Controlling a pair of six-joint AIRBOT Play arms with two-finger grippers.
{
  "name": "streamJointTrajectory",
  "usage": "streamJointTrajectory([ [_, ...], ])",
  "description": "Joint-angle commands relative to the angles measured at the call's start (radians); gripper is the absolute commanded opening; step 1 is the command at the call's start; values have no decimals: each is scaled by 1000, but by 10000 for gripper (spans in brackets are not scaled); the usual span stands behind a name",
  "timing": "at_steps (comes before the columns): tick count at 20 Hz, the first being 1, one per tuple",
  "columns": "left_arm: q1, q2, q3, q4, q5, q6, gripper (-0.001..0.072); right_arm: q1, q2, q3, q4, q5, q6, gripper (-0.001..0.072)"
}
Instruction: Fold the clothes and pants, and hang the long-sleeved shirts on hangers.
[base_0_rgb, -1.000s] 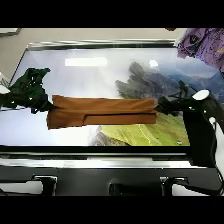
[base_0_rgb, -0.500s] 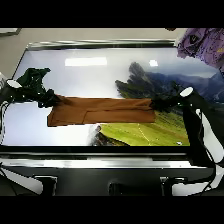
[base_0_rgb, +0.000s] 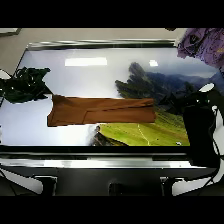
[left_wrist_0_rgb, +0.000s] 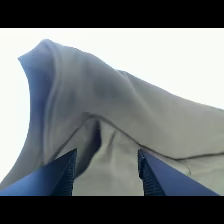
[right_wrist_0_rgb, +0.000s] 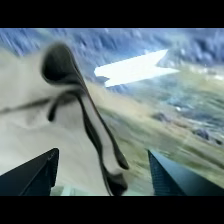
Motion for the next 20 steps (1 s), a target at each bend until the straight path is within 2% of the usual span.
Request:
streamJointTrajectory([
  [1,-8,19,28,56,-22,-27,449,-12,-55,7,52,51,-83,635],
  [7,-27,23,28,68,-22,-27,449,81,-146,7,125,5,-111,631],
  [8,-27,23,28,67,-22,-27,449,108,-158,7,124,3,-111,605],
  [9,-27,23,28,67,-22,-27,449,134,-162,7,124,-5,-113,507],
  [10,-27,23,28,66,-22,-26,449,155,-161,7,125,-14,-124,358],
  [11,-28,23,28,62,-23,-26,448,171,-157,8,126,-19,-125,173],
  [12,-31,23,28,55,-25,-26,449,178,-145,8,125,-13,-121,43],
  [14,-45,21,27,21,-21,-26,440,173,-89,11,99,2,-78,27],
  [15,-61,19,27,-3,-11,-26,381,173,-50,26,45,25,-36,26],
  [16,-84,17,27,-29,2,-26,213,173,-16,51,-13,64,2,26],
  [17,-113,12,27,-54,17,-26,87,173,19,78,-56,106,37,26],
  [18,-152,4,27,-80,35,-26,22,173,57,112,-114,145,78,26],
  [20,-246,-24,27,-133,74,-27,21,173,125,182,-217,198,140,26],
])
